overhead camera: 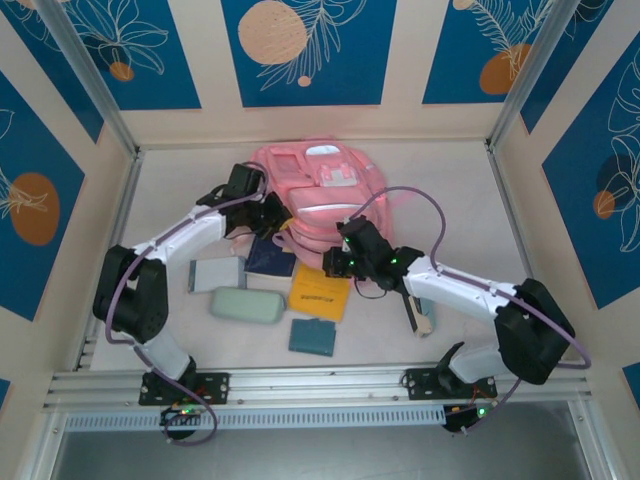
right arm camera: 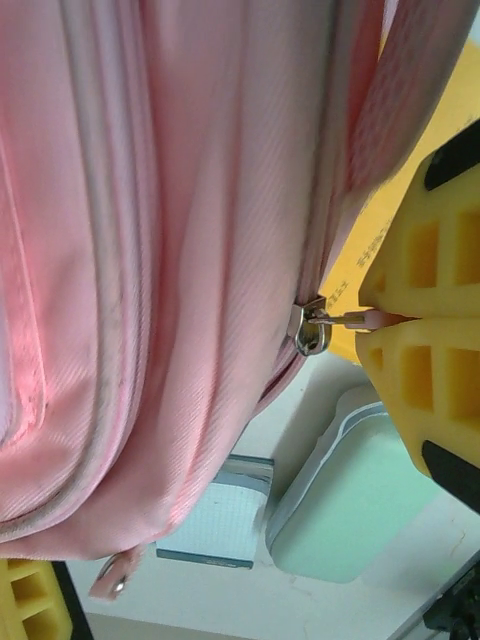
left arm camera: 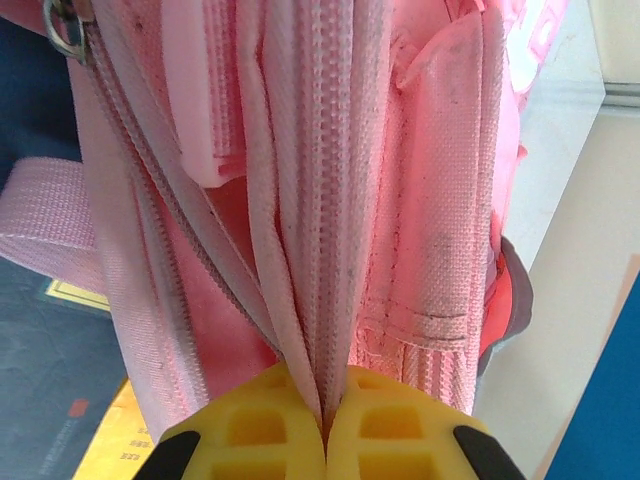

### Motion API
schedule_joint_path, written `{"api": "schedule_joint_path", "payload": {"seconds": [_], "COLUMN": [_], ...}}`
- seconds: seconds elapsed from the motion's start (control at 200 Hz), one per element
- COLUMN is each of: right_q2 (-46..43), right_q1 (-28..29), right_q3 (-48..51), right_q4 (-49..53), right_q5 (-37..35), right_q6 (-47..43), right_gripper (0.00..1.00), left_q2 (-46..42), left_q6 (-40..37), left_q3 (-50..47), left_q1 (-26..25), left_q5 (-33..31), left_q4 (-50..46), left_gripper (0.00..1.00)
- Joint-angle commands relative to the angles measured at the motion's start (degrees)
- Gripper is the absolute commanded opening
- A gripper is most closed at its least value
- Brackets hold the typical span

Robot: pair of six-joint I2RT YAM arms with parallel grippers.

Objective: Pack the student bag

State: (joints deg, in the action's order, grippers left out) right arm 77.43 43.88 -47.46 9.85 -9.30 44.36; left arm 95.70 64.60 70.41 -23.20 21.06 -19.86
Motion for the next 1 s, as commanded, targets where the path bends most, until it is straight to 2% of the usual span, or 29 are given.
{"api": "schedule_joint_path", "payload": {"seconds": [0.0,0.165,0.265,0.355,0.41,0.45,0.545,0.655,0.745,0.9,0.995], "right_q2": [-4.43,-8.48,-10.02,-11.14,-11.00,-10.73,-10.89,-11.08,-10.32,-4.92,-0.99], "right_q1": [-1.99,-7.06,-9.58,-10.48,-9.50,-7.42,-2.05,1.29,3.57,9.96,11.83], "right_q3": [2.18,5.05,6.78,8.40,8.12,6.30,0.86,-4.65,-7.89,-12.00,-11.87], "right_q4": [6.40,9.38,10.40,5.98,0.85,-0.27,0.61,1.14,0.52,1.09,-1.25], "right_q5": [-3.01,-1.51,-3.58,1.48,9.84,12.73,11.19,9.31,8.10,0.34,-1.82], "right_q6": [-3.45,-5.50,-4.48,-4.35,-6.78,-8.72,-12.92,-12.45,-10.61,-8.46,-5.82], "right_gripper": [0.00,0.00,0.00,0.00,0.00,0.00,0.00,0.00,0.00,0.00,0.00], "left_q2": [-2.78,-2.65,-2.41,-1.90,-1.27,-0.89,-0.34,-0.40,-0.16,-3.34,-7.27], "left_q6": [-2.50,-5.13,-7.36,-10.06,-12.31,-13.75,-16.55,-18.99,-21.18,-20.13,-19.11], "left_q3": [3.24,5.78,8.10,11.31,14.25,16.37,21.07,25.24,28.18,25.39,21.70], "left_q1": [2.24,2.96,3.21,3.34,3.33,3.34,3.34,3.34,3.44,5.23,6.49], "left_q5": [-0.73,-0.14,-0.32,0.13,0.63,1.29,2.23,3.05,2.76,0.57,-1.98], "left_q4": [-1.50,-3.99,-6.40,-8.95,-11.06,-12.62,-15.88,-18.28,-21.88,-25.86,-28.82], "left_gripper": [0.00,0.00,0.00,0.00,0.00,0.00,0.00,0.00,0.14,0.57,0.67]}}
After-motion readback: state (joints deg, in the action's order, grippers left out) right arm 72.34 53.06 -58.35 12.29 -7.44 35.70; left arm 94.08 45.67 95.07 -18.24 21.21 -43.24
